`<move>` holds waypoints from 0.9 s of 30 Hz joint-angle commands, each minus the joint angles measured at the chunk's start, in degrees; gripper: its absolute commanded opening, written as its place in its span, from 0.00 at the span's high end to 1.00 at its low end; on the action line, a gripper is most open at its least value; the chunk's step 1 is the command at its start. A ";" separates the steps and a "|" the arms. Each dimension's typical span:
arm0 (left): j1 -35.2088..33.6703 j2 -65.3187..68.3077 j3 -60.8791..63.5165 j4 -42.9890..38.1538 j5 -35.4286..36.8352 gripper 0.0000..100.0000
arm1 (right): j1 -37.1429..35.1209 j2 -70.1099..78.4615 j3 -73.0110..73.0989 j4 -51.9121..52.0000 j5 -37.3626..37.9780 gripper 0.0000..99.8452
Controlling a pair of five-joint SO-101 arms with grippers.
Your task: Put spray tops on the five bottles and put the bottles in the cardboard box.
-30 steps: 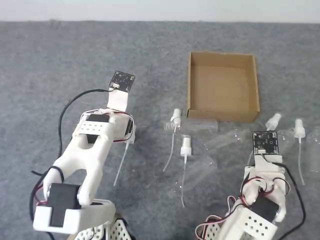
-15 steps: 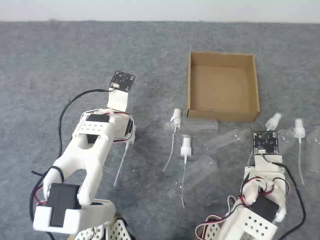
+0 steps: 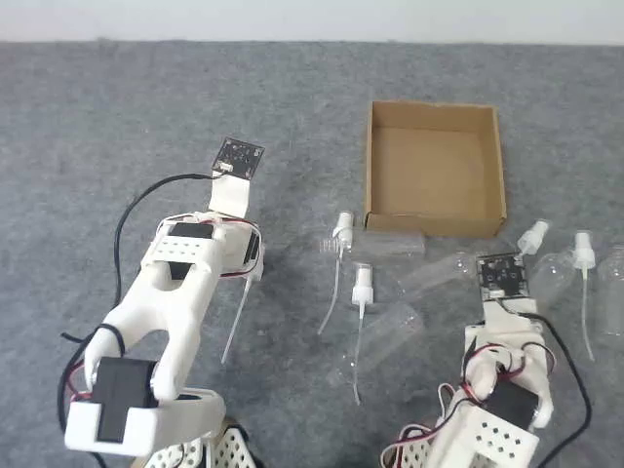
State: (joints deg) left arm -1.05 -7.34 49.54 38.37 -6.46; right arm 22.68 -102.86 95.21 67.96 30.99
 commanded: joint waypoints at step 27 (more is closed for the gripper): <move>-0.09 -2.64 -0.31 -1.23 0.26 0.89 | 15.34 60.00 -60.40 -1.54 8.97 0.88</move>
State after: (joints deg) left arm -1.05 -7.34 49.54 38.37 -6.46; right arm 35.43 -58.20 47.38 67.78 37.05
